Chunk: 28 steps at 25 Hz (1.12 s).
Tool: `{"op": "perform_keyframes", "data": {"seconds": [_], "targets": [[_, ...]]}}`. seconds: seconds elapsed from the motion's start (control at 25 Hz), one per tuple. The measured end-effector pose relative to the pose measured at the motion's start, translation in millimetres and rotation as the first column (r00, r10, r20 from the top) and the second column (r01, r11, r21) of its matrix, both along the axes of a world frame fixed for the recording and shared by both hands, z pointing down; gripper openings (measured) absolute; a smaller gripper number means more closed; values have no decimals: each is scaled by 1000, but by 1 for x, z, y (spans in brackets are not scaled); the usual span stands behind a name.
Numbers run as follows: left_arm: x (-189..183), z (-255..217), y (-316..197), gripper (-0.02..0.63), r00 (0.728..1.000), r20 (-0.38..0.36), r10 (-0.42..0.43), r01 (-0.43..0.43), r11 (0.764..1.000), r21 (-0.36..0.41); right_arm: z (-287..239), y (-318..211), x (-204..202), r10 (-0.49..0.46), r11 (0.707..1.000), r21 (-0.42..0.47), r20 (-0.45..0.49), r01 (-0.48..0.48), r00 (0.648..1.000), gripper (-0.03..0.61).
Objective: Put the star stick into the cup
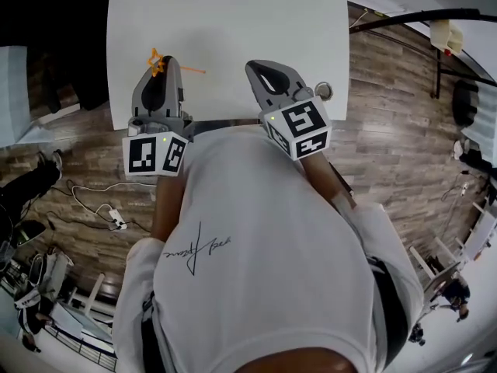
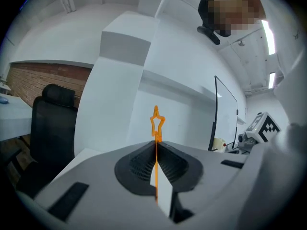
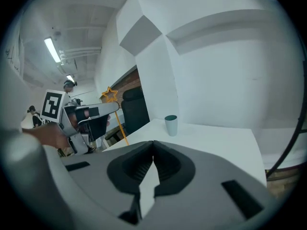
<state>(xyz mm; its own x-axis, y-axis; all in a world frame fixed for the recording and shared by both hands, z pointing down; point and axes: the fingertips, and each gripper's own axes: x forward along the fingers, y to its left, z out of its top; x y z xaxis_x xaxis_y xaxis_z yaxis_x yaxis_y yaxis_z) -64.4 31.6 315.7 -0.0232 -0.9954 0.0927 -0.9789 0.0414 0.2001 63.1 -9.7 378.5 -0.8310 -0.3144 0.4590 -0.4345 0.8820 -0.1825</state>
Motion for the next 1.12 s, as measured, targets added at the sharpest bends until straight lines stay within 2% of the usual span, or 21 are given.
{"op": "perform_keyframes", "data": {"seconds": [0.32, 0.52, 0.8, 1.12], "targets": [[-33, -14, -27, 15, 987, 33, 159, -161, 986, 49, -3, -1, -33, 118, 993, 7, 20, -118, 993, 9], [-54, -25, -43, 15, 975, 56, 214, -218, 972, 83, -5, -1, -48, 189, 982, 15, 38, -190, 981, 9], [-82, -44, -60, 15, 964, 91, 249, -260, 955, 141, -3, 7, -59, 254, 967, 23, 29, -254, 967, 9], [-97, -59, -76, 15, 963, 121, 242, -261, 947, 188, 2, 17, -60, 246, 969, 11, 5, -246, 969, 9]]}}
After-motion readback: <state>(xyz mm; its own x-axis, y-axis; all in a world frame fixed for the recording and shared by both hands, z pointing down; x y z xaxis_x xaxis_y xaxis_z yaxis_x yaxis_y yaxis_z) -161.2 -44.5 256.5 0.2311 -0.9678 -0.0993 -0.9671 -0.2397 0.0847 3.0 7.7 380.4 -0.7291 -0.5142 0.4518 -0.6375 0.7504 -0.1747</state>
